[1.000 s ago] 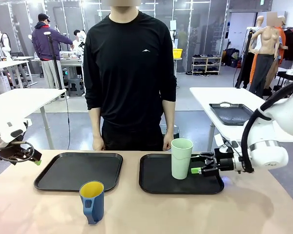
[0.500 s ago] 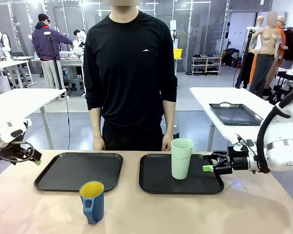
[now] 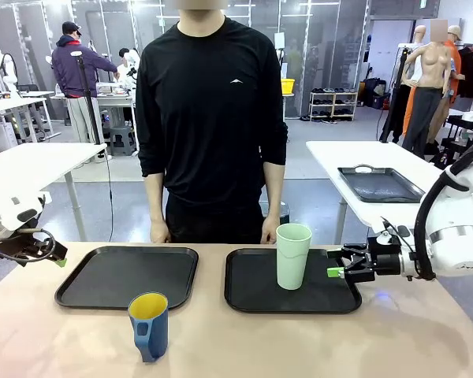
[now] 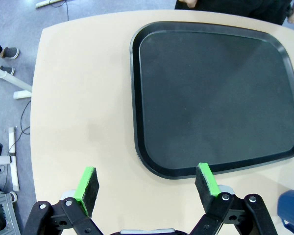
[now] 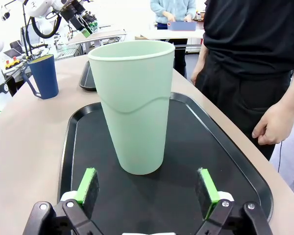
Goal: Sort and store the cups by type.
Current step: Pick up the Handle plastic cup and place it into the empty Flat Tray.
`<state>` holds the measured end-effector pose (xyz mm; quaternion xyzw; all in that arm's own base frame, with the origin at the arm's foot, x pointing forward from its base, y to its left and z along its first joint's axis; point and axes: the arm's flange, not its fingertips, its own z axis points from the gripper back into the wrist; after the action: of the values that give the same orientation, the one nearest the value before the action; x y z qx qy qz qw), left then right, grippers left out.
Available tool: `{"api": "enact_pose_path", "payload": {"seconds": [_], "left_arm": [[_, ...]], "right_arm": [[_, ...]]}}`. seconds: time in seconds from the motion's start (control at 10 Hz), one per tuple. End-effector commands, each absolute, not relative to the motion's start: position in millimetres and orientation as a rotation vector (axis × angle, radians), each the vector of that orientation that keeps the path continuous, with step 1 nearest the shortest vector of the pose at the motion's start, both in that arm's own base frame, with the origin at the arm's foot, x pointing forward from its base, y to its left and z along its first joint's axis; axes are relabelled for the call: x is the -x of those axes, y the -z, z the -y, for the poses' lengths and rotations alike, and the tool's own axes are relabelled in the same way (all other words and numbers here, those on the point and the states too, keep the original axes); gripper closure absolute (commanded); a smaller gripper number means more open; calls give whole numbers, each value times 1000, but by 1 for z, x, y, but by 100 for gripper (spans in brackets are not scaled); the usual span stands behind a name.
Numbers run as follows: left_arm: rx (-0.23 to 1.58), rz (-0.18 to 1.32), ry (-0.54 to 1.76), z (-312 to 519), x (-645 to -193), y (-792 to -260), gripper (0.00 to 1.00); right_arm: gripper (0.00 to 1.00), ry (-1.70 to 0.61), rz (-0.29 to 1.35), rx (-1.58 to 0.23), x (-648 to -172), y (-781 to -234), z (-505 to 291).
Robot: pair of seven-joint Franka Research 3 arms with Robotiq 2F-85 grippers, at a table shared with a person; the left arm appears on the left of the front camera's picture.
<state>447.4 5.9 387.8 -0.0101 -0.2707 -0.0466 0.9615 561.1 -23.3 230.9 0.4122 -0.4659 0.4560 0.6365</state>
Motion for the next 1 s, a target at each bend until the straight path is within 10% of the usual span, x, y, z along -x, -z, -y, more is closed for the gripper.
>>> {"api": "enact_pose_path", "payload": {"seconds": [0.0,0.6,0.9], "left_arm": [[23,549,91,-7,-448,-388,0],[23,549,91,-7,-448,-388,0],[23,549,91,-7,-448,-388,0]], "right_arm": [[0,-1044,1063,-942,-562,-231,22],[0,-1042,1064,-941,-561,-231,23],[0,-1180,759,-500,-494,-319,10]]}}
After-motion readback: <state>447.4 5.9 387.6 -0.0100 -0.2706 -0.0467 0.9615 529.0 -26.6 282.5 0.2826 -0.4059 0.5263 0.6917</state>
